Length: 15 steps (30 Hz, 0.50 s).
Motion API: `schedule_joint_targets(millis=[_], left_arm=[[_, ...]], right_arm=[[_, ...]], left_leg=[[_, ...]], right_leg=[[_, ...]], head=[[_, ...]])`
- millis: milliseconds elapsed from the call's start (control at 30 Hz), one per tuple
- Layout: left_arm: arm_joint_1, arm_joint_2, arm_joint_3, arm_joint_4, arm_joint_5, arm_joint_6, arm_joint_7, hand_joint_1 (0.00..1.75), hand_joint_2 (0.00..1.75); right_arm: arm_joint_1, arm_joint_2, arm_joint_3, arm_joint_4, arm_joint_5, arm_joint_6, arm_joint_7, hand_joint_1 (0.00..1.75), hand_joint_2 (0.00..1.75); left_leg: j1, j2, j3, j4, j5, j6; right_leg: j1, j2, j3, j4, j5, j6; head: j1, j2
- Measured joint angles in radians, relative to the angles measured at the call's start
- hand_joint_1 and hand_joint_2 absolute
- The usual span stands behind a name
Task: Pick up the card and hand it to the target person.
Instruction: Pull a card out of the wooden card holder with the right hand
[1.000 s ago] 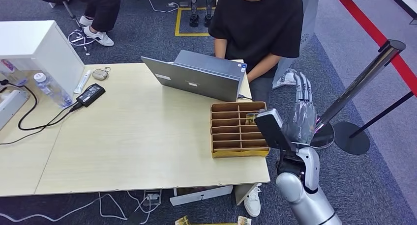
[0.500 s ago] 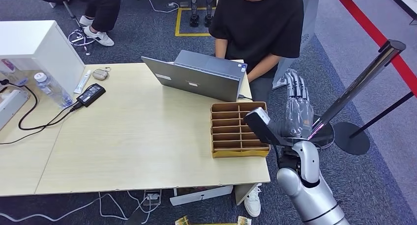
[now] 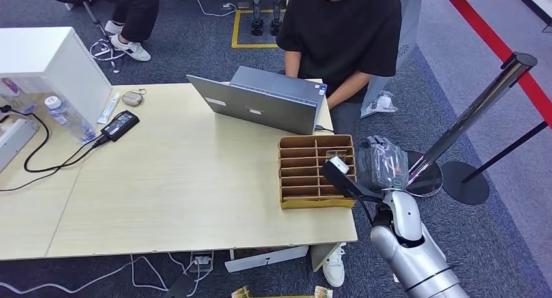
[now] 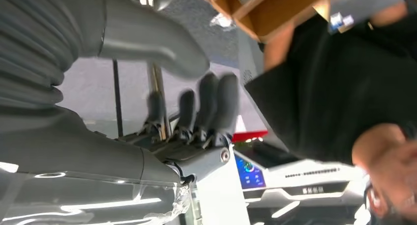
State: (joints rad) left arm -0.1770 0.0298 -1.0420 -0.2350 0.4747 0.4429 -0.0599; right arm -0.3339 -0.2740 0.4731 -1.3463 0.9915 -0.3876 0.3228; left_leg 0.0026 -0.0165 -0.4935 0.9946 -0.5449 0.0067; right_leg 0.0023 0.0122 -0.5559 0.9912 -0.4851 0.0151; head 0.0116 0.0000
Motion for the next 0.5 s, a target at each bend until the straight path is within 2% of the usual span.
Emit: schedule_joint_targets(millis=[67, 367, 500], left_arm=[[-0.002, 0.0, -0.006, 0.0, -0.001, 0.0, 0.0, 0.0, 0.0], [-0.004, 0.0, -0.008, 0.0, -0.004, -0.006, 0.0, 0.0, 0.0], [-0.005, 0.0, -0.009, 0.0, -0.006, -0.006, 0.001, 0.0, 0.0]], right_arm=[[-0.003, -0.004, 0.008, 0.022, 0.0, 0.009, 0.0, 1.33, 1.75], [-0.004, -0.008, 0.024, 0.053, 0.003, 0.024, 0.007, 0.86, 1.75], [-0.006, -0.01, 0.029, 0.066, 0.004, 0.028, 0.007, 0.84, 1.75]], left_leg=[[0.0, 0.0, 0.0, 0.0, 0.0, 0.0], [0.0, 0.0, 0.0, 0.0, 0.0, 0.0], [0.0, 0.0, 0.0, 0.0, 0.0, 0.0]], right_leg=[[0.0, 0.0, 0.0, 0.0, 0.0, 0.0], [0.0, 0.0, 0.0, 0.0, 0.0, 0.0], [0.0, 0.0, 0.0, 0.0, 0.0, 0.0]], head=[[0.0, 0.0], [0.0, 0.0], [0.0, 0.0]])
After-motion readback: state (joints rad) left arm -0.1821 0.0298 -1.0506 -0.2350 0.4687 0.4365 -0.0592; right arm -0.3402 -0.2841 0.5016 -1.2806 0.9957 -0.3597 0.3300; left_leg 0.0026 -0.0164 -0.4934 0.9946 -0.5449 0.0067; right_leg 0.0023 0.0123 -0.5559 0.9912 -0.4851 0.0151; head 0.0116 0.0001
